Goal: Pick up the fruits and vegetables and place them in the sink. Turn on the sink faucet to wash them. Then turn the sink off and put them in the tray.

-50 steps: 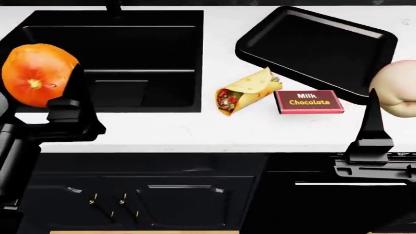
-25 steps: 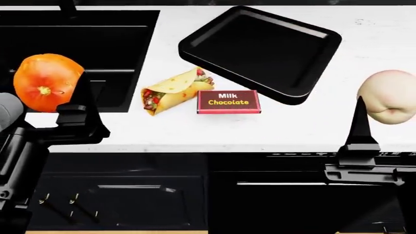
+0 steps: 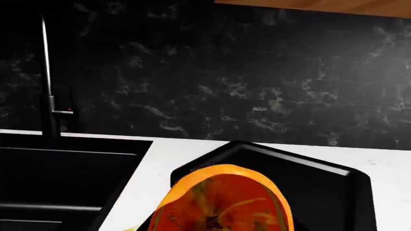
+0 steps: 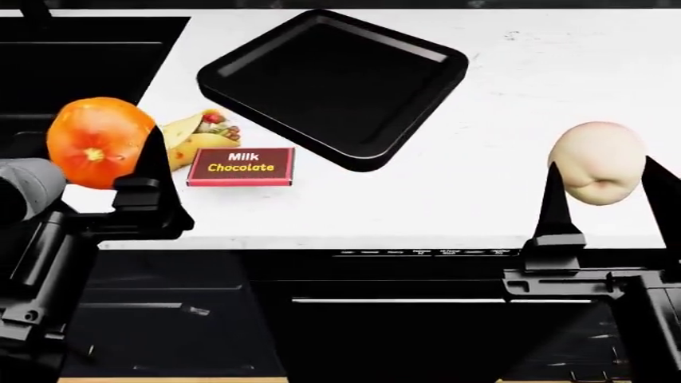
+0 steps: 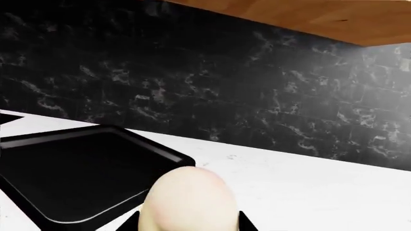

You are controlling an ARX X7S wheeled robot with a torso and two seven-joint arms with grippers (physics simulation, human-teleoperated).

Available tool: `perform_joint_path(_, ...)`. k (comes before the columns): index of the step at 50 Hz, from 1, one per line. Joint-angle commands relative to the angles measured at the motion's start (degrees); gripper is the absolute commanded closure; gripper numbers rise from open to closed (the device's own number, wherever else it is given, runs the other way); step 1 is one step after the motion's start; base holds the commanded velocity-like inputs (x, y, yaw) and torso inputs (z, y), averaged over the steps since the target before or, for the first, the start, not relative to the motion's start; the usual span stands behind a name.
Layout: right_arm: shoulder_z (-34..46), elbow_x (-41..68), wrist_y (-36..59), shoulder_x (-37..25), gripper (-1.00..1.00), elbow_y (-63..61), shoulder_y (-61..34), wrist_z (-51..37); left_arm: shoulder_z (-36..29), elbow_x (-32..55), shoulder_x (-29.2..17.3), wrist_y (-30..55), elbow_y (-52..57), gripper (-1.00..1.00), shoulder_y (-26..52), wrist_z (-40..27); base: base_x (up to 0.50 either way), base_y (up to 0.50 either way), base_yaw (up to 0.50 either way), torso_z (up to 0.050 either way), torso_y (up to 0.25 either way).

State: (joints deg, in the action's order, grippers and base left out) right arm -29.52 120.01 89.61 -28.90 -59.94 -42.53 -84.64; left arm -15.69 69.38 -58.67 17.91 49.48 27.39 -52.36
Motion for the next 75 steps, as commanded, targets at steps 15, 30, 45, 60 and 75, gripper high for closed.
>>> perform_joint_path(15, 38.2, -62.9, -13.8, -1.9, 1.00, 33.4, -24.1, 65.8, -17.0, 3.1, 18.3, 26.6, -38.8, 1.00, 48.8, 25.4, 0.00, 0.00, 0.00, 0.000, 0.000)
perform_joint_path(30, 72.8, -97.9, -57.0, 23.3, 1.00, 133.1, -67.3, 107.3, -33.3, -41.3, 52.0, 15.5, -124.5, 1.00, 87.7, 66.2, 0.00, 0.00, 0.00, 0.000, 0.000)
perform_joint_path(45, 61.2, -115.0, -55.8, 25.4, 1.00, 134.9, -67.5, 112.0, -13.9, -66.8, 54.1, 15.7, -124.5, 1.00, 85.8, 69.1, 0.43, 0.00, 0.00, 0.000, 0.000)
perform_joint_path(60, 59.5, -117.1, -58.0, 26.9, 1.00, 134.9, -67.8, 120.0, -12.7, -68.9, 54.2, 15.0, -124.5, 1.00, 85.8, 70.8, 0.47, 0.00, 0.00, 0.000, 0.001)
perform_joint_path(75, 68.3, -118.1, -35.8, 23.7, 1.00, 110.7, -57.6, 140.4, -12.3, -69.0, 53.8, 14.8, -124.5, 1.00, 85.4, 71.9, 0.00, 0.00, 0.00, 0.000, 0.000)
